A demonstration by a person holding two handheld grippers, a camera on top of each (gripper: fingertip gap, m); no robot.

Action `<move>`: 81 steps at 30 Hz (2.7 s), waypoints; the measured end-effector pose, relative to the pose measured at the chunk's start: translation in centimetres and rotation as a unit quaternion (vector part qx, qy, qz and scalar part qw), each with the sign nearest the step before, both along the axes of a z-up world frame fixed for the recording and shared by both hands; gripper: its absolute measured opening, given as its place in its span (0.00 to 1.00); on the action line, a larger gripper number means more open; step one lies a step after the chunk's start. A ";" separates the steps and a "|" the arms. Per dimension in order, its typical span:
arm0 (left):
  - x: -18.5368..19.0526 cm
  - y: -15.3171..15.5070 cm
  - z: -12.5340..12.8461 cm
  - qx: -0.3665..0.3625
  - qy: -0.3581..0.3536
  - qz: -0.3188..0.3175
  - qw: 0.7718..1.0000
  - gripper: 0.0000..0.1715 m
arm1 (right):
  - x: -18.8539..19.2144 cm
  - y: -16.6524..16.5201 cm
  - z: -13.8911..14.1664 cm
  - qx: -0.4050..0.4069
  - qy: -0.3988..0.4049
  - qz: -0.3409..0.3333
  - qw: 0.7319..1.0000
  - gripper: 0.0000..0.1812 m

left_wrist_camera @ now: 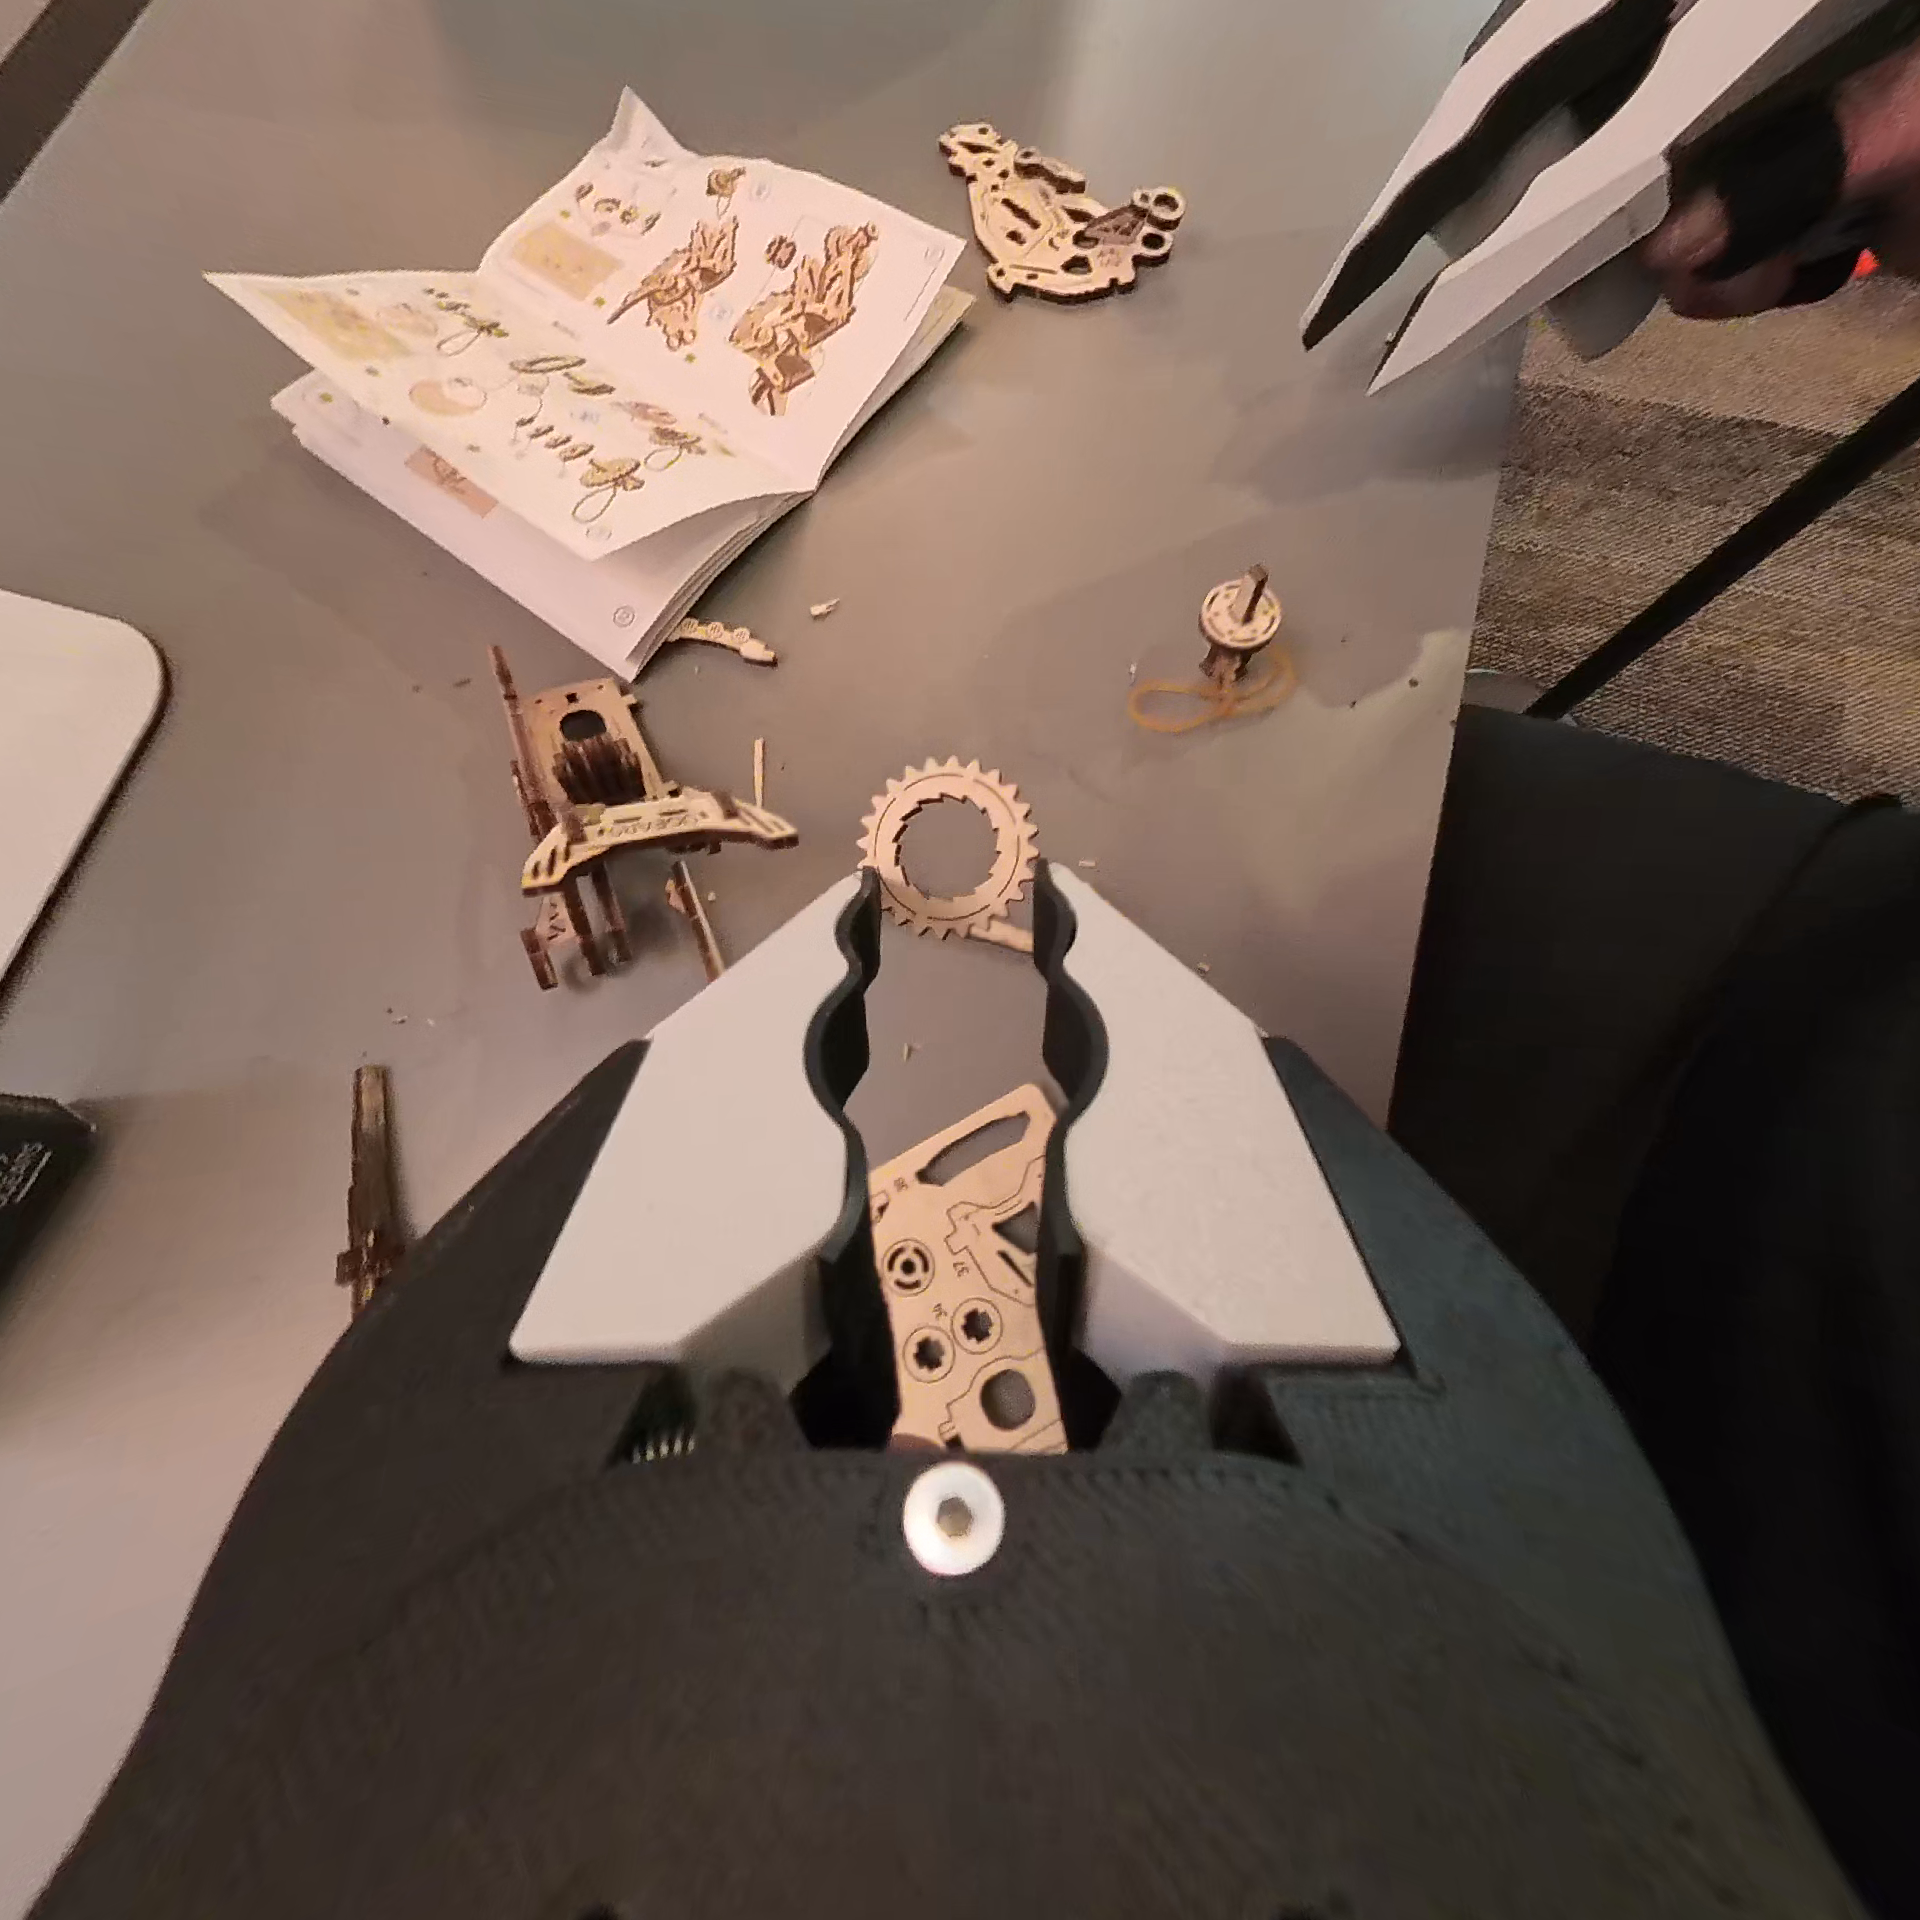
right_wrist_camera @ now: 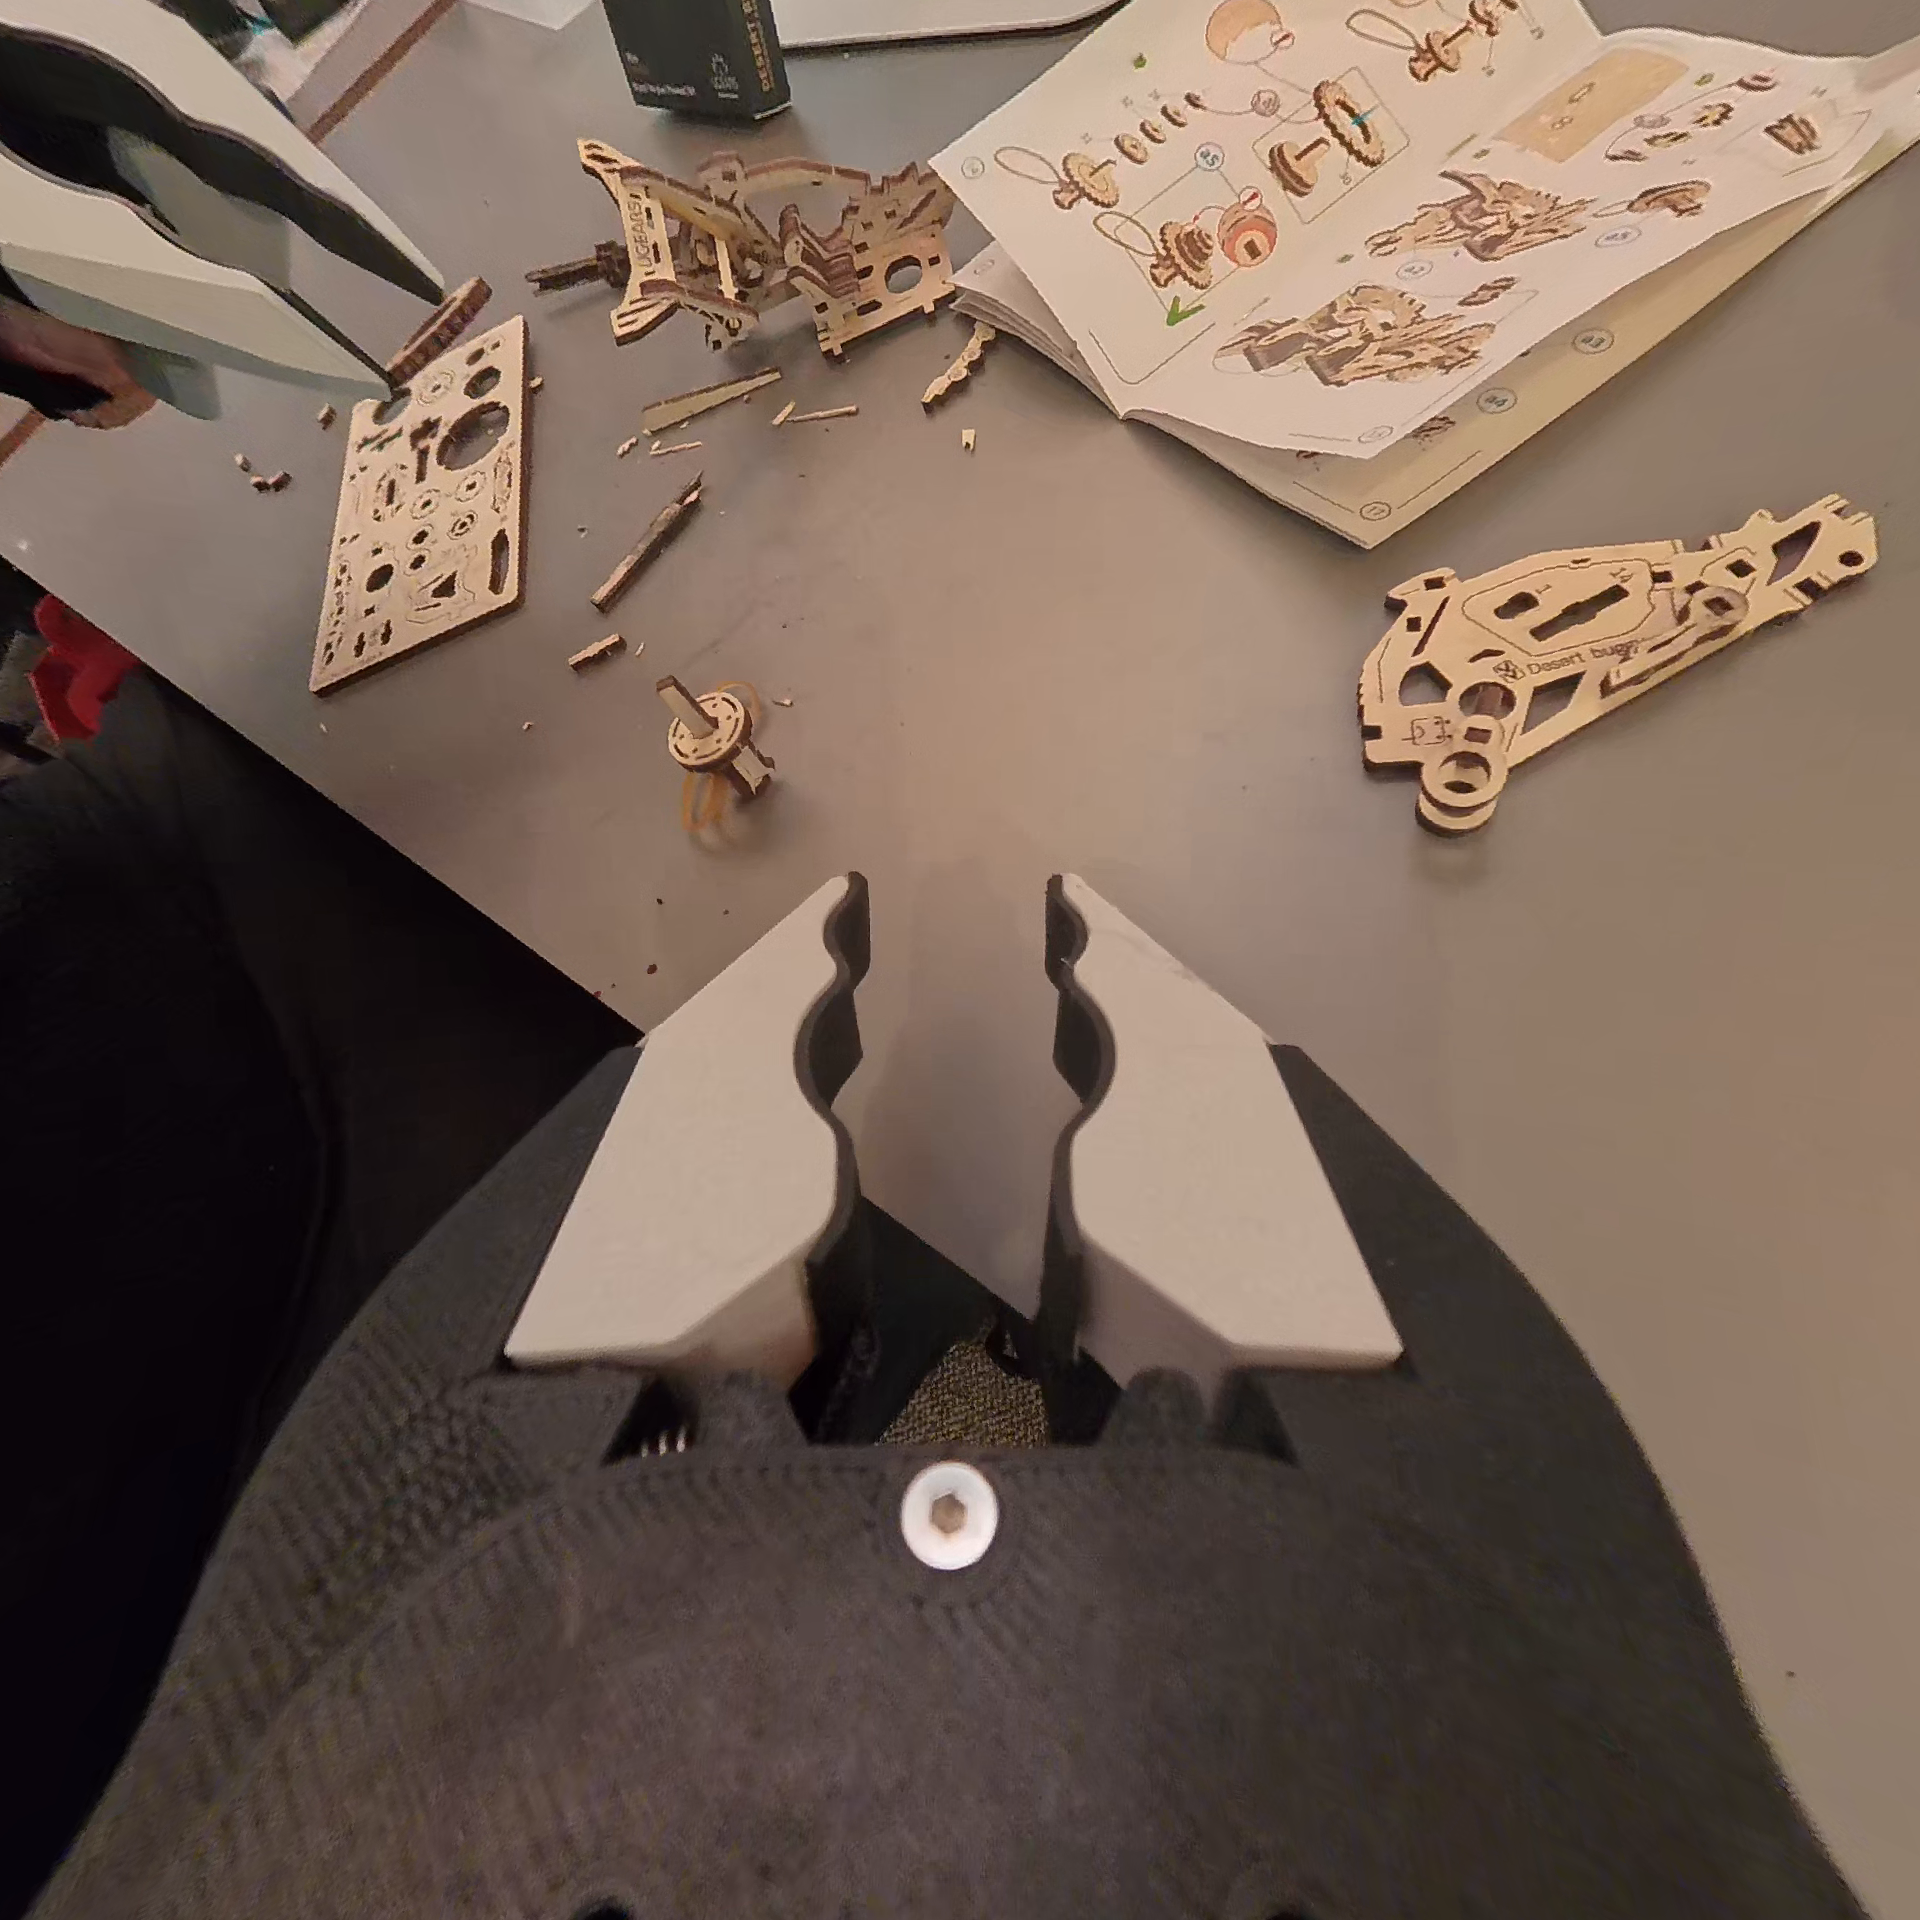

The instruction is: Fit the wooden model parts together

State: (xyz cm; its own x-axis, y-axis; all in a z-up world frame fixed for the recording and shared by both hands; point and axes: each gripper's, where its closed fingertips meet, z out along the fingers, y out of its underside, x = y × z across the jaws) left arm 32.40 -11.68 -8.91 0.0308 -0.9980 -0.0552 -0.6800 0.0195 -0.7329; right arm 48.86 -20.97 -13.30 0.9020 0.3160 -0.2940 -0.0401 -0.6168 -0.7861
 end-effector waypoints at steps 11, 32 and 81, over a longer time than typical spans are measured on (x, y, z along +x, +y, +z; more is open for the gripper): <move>1.6 -4.2 -2.6 -0.029 0.032 -0.044 0.998 0.16 | 0.0 -0.3 -0.3 0.007 0.010 0.001 1.000 0.17; -2.9 -6.5 -6.4 -0.022 0.074 -0.012 0.997 0.22 | -3.6 0.1 1.0 0.036 0.007 0.063 0.997 0.18; -15.1 6.5 -6.7 -0.083 0.128 0.218 0.964 0.35 | -9.4 -0.2 5.1 0.084 0.003 0.183 0.980 0.15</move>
State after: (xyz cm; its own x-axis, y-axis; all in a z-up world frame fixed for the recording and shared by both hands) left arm 17.34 -5.14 -15.62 0.4567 -0.8886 0.0426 -0.7558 -0.4129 -0.5082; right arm 39.42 -21.14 -8.18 0.7183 0.6618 -0.2147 0.1545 -0.4527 -0.8782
